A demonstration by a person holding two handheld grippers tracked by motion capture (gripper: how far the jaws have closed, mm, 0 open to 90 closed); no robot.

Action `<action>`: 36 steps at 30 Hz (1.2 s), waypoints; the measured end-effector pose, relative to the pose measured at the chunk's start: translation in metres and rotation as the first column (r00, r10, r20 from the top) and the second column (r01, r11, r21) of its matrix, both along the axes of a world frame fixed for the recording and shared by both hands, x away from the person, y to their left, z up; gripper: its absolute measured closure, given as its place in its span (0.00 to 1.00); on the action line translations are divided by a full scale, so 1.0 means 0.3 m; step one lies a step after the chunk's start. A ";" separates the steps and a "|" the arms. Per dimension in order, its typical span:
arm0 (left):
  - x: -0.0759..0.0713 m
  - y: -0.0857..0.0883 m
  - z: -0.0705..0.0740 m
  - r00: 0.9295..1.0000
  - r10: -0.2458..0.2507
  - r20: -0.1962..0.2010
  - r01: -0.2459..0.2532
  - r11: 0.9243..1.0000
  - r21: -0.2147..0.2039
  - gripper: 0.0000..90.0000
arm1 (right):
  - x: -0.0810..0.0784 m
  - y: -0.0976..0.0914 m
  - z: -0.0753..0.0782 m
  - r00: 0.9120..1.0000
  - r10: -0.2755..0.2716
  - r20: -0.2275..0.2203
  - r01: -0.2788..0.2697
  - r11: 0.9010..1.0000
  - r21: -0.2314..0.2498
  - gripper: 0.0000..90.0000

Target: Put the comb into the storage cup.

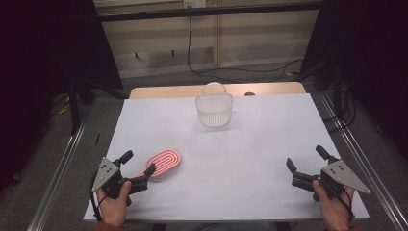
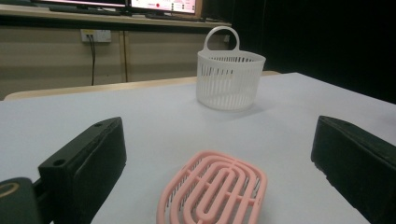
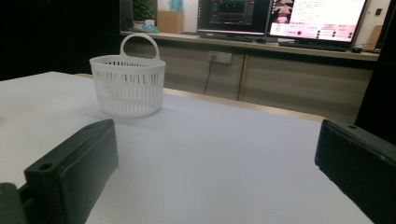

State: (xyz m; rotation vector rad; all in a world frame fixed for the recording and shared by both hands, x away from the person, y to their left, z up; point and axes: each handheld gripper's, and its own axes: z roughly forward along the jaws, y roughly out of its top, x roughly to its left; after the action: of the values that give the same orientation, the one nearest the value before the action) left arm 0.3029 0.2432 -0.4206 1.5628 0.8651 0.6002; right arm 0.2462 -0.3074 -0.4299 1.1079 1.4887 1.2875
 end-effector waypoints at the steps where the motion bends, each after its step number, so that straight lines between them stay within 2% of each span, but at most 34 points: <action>1: 0.000 0.000 0.000 1.000 0.000 0.000 0.000 1.000 0.000 0.04 | 0.000 0.000 0.000 1.000 0.000 0.000 0.000 1.000 0.000 0.00; 5: -0.001 0.002 0.003 1.000 -0.012 -0.004 0.012 1.000 -0.007 0.04 | 0.001 -0.002 -0.003 1.000 0.009 -0.011 -0.009 1.000 0.002 0.00; 7: 0.001 0.009 0.005 0.999 -0.027 -0.025 0.027 1.000 -0.007 0.04 | -0.001 -0.001 -0.003 1.000 0.013 -0.011 -0.013 1.000 0.004 0.00; 8: 0.000 0.013 0.007 0.999 -0.033 -0.034 0.034 0.999 0.017 0.04 | -0.001 -0.001 -0.004 1.000 0.015 -0.013 -0.015 1.000 0.004 0.00; 12: 0.003 0.018 0.019 0.996 -0.064 -0.060 0.065 0.998 0.020 0.04 | 0.002 -0.001 -0.005 1.000 0.025 -0.013 -0.025 1.000 0.009 0.00; 14: 0.010 0.024 0.030 0.993 -0.091 -0.081 0.092 0.996 0.014 0.04 | 0.004 0.001 -0.007 0.999 0.032 -0.015 -0.032 0.999 0.017 0.00; 17: 0.014 0.029 0.033 0.991 -0.098 -0.089 0.101 0.994 0.029 0.04 | 0.005 0.002 -0.006 0.999 0.030 -0.018 -0.030 0.999 0.013 0.00; 18: 0.015 0.033 0.032 0.991 -0.100 -0.086 0.100 0.995 0.006 0.05 | 0.006 0.003 -0.006 0.999 0.031 -0.016 -0.031 0.999 0.016 0.00; 19: 0.016 0.036 0.033 0.991 -0.106 -0.087 0.107 0.994 0.006 0.06 | 0.007 0.004 -0.006 0.999 0.034 -0.014 -0.033 0.999 0.015 0.00; 20: 0.020 0.041 0.039 0.991 -0.098 -0.089 0.101 0.994 0.030 0.06 | 0.008 0.005 -0.008 0.999 0.041 -0.023 -0.041 0.999 0.013 0.00; 22: 0.026 0.046 0.042 0.991 -0.106 -0.086 0.109 0.994 0.031 0.06 | 0.008 0.005 -0.008 0.999 0.043 -0.028 -0.042 0.999 0.016 0.00; 23: 0.035 0.056 0.049 0.987 -0.130 -0.097 0.134 0.990 0.042 0.06 | 0.008 0.006 -0.008 0.999 0.047 -0.027 -0.047 0.999 0.016 0.00; 27: 0.044 0.070 0.064 0.982 -0.162 -0.092 0.166 0.986 0.029 0.05 | 0.005 0.009 -0.006 0.998 0.051 -0.031 -0.050 0.999 0.018 0.00; 28: 0.046 0.079 0.075 0.981 -0.172 -0.090 0.178 0.982 0.062 0.05 | 0.006 0.011 -0.005 0.998 0.051 -0.033 -0.050 0.999 0.021 0.00; 31: 0.050 0.085 0.079 0.978 -0.189 -0.089 0.195 0.979 0.059 0.05 | 0.008 0.010 -0.005 0.998 0.046 -0.032 -0.045 0.999 0.027 0.00; 33: 0.057 0.087 0.082 0.977 -0.193 -0.095 0.201 0.975 0.090 0.05 | 0.008 0.009 -0.005 0.999 0.043 -0.029 -0.042 0.999 0.024 0.00; 35: 0.079 0.081 0.084 0.969 -0.214 -0.121 0.227 0.968 0.103 0.04 | 0.010 0.009 -0.007 0.998 0.047 -0.033 -0.046 0.999 0.026 0.00; 36: 0.079 0.081 0.084 0.969 -0.214 -0.121 0.227 0.968 0.103 0.04 | 0.010 0.009 -0.007 0.998 0.047 -0.033 -0.046 0.999 0.026 0.00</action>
State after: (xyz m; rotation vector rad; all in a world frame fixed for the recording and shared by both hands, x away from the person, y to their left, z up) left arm 0.3266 0.2674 -0.3954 1.7831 0.7335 0.4136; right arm 0.2492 -0.3046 -0.4319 1.1220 1.5352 1.3290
